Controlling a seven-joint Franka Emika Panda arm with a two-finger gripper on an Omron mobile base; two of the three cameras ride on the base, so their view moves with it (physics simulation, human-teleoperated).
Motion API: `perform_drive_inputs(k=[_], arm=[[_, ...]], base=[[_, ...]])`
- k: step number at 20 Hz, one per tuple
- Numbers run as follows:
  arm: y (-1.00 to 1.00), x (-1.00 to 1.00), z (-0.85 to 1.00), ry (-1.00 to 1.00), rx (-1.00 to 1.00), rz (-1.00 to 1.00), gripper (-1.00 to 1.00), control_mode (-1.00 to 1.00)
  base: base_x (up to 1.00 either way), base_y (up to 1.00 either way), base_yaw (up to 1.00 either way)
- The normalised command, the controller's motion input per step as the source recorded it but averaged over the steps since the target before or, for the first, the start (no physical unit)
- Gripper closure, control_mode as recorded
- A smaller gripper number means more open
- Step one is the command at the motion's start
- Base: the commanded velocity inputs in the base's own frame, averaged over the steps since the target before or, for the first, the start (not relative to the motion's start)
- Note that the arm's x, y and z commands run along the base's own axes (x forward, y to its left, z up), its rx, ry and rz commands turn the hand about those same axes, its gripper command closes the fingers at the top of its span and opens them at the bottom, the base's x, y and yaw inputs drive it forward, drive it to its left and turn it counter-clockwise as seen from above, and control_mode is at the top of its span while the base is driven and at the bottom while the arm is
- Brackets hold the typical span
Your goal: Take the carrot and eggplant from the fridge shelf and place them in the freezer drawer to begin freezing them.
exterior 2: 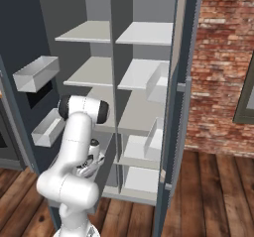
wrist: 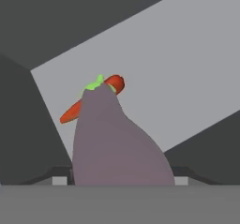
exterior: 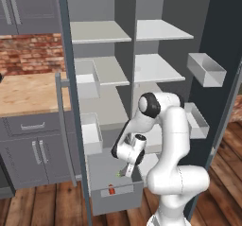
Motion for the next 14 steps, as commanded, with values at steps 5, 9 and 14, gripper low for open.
perform_drive_inputs(k=[5,9,14], arm=[[0.13,0.2,-0.26,0.09,0.0,0.04,1.0,-1.0],[0.39,-0.01,-0.29,0.04,0.0,0.03,1.0,-1.0],[0.43,-0.01,-0.07,0.04,0.0,0.01,1.0,-1.0]], base=[[0.0,0.0,0.0],[0.0,0.0,0.0],[0.0,0.0,0.0]])
